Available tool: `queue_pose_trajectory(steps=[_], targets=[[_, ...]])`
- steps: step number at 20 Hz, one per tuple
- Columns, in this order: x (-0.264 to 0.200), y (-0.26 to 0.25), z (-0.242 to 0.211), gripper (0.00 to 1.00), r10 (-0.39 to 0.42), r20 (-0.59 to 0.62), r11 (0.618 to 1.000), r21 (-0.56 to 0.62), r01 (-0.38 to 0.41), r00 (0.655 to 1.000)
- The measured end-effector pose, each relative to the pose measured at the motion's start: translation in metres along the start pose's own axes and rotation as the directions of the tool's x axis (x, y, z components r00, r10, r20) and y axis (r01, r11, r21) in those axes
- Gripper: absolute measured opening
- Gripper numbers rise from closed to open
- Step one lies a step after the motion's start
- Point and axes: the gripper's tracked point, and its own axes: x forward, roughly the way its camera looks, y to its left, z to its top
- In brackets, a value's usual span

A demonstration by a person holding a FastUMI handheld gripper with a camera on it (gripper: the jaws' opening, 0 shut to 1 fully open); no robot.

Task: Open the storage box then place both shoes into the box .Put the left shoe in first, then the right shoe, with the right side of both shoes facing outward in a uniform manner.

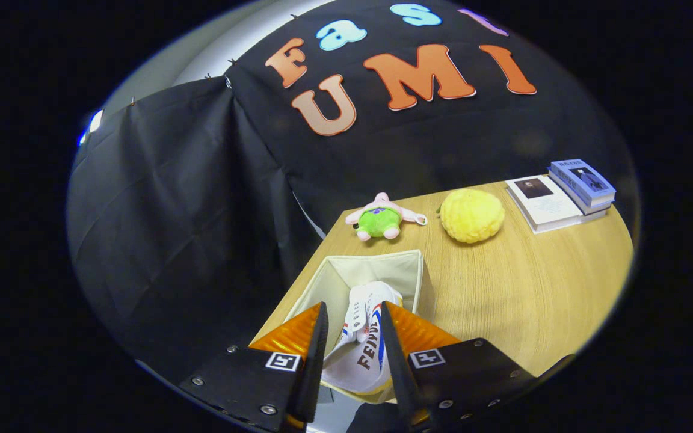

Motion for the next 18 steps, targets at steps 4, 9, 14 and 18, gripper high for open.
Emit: queue_pose_trajectory(steps=[4,9,14,18], targets=[[-0.033,-0.024,0.033,0.68,-0.016,0.127,0.995,-0.099,0.029,0.992],[-0.074,-0.083,0.073,0.85,-0.085,0.312,0.969,-0.195,0.151,0.946],[-0.129,-0.140,0.113,0.90,-0.126,0.454,0.953,-0.193,0.235,0.882],[-0.180,-0.177,0.136,0.91,-0.166,0.586,0.899,-0.241,0.366,0.793]])
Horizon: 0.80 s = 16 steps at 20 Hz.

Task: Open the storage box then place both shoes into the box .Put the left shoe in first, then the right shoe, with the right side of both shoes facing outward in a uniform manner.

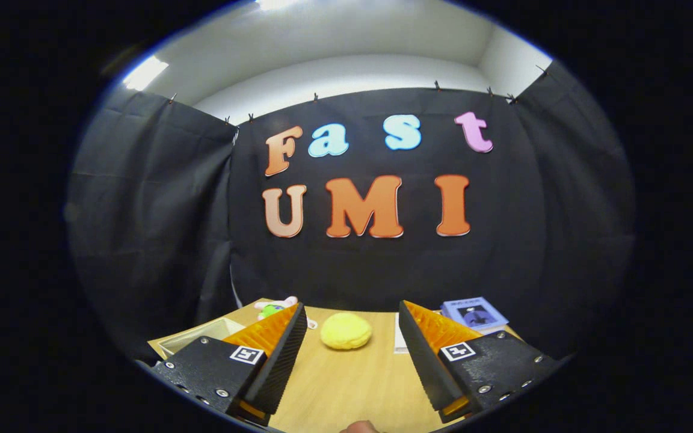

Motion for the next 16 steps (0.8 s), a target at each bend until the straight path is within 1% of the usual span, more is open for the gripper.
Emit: queue_pose_trajectory(steps=[3,5,7,12,14,16], targets=[[-0.018,-0.022,0.016,0.92,-0.018,0.081,0.999,-0.043,0.022,0.997],[-0.026,-0.039,0.021,0.93,-0.042,0.111,0.996,-0.072,0.050,0.993],[-0.033,-0.048,0.030,0.94,-0.056,0.136,0.995,-0.078,0.067,0.989],[-0.039,-0.067,0.044,0.95,-0.060,0.195,0.993,-0.089,0.079,0.979],[-0.040,-0.074,0.047,0.95,-0.069,0.204,0.990,-0.105,0.091,0.977],[-0.040,-0.077,0.042,0.95,-0.077,0.188,0.989,-0.112,0.099,0.979]])
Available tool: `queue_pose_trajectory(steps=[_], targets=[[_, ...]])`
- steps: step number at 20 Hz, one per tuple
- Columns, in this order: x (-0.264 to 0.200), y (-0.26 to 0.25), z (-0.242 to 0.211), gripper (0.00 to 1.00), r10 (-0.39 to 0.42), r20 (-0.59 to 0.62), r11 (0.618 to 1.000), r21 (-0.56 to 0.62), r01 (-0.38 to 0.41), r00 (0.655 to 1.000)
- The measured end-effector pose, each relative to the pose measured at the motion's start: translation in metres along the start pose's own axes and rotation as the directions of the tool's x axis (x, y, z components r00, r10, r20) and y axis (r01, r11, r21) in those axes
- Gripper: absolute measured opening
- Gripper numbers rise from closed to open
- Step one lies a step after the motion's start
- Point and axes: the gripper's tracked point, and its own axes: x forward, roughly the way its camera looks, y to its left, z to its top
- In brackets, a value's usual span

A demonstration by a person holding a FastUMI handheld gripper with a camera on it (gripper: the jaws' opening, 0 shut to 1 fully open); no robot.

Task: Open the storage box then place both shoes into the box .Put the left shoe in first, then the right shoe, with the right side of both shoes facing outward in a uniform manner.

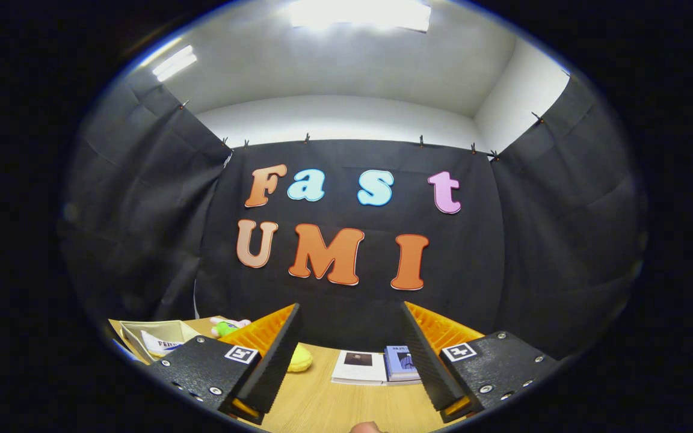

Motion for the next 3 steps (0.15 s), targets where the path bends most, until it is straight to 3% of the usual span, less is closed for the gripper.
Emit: queue_pose_trajectory(steps=[3], targets=[[0.0015,0.0010,0.0011,0.96,-0.003,0.005,1.000,-0.012,0.003,1.000]])
